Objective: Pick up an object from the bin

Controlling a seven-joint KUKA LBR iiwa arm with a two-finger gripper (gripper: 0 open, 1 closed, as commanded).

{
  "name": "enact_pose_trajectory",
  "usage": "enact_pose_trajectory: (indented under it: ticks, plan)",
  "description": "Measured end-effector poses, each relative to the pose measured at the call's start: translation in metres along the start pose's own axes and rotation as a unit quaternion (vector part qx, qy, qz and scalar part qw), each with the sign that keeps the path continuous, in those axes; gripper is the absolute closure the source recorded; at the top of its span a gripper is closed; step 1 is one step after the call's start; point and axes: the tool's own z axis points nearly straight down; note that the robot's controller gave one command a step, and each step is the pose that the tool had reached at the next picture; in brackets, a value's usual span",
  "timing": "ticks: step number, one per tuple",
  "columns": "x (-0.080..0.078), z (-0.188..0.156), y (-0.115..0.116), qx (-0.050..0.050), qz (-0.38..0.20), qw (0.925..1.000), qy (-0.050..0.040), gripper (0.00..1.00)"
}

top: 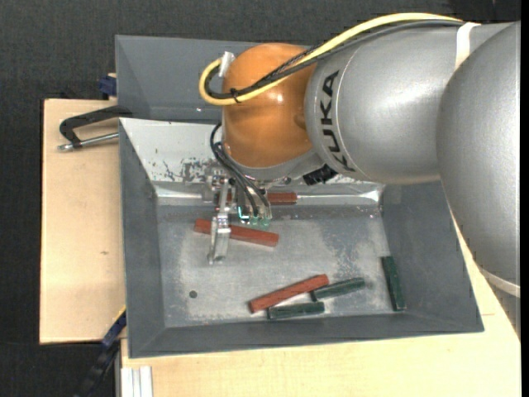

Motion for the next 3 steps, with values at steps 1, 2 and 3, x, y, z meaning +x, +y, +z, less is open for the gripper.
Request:
enact_pose_trajectory:
  ticks: [1, 2, 3]
  plan:
    - [-0.002, -0.004, -0.001, -0.001, 0.001, 1.0, -0.004, 0.0]
    - [-0.018, 0.04, -0.035, -0.002, -0.035, 0.9994, -0.0068, 0.0]
    - [-0.006, 0.1, -0.056, 0.0, -0.071, 0.9974, -0.0061, 0.0]
